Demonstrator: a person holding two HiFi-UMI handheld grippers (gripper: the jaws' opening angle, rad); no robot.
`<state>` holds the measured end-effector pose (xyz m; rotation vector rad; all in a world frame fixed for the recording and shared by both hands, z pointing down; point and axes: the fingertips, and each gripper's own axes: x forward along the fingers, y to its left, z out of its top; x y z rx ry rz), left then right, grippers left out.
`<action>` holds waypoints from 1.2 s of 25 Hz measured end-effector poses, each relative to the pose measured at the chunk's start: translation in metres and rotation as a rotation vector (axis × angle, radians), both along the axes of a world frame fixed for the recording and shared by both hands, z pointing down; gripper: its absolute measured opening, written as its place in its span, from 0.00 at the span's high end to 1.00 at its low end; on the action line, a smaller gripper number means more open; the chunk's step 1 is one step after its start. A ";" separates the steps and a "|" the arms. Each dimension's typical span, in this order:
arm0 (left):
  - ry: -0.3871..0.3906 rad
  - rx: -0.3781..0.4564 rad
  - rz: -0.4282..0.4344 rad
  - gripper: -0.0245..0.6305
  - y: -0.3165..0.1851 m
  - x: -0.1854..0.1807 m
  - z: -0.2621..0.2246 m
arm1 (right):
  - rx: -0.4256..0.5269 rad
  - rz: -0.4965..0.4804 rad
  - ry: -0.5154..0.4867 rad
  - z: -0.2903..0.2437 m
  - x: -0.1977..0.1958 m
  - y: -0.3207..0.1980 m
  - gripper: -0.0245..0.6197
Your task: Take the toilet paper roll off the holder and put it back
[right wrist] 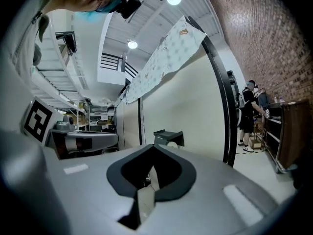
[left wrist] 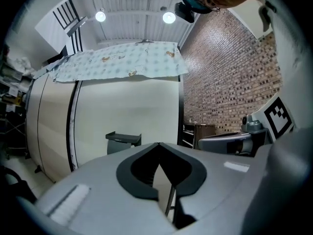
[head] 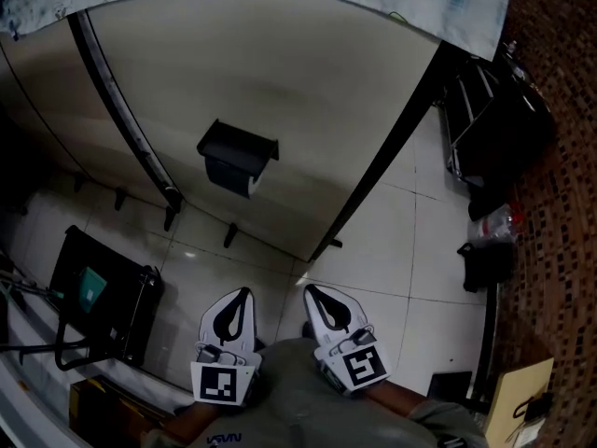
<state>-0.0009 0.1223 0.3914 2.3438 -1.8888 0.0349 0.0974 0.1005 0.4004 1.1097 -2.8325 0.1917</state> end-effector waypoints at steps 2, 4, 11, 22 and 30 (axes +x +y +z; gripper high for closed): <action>-0.007 -0.009 0.004 0.95 -0.004 0.012 0.001 | 0.001 -0.006 -0.016 -0.001 0.009 -0.002 0.97; -0.014 -0.023 0.002 0.95 -0.006 0.022 0.003 | -0.001 -0.013 -0.018 -0.001 0.018 -0.004 0.97; -0.030 -0.027 -0.006 0.95 -0.015 0.039 0.006 | -0.030 -0.051 -0.012 0.007 0.026 -0.008 0.97; -0.039 -0.020 -0.025 0.95 -0.011 0.035 0.006 | -0.023 -0.068 -0.022 0.006 0.022 -0.006 0.97; -0.041 -0.019 -0.008 0.95 -0.012 0.033 0.005 | -0.015 -0.055 -0.018 0.004 0.019 -0.006 0.97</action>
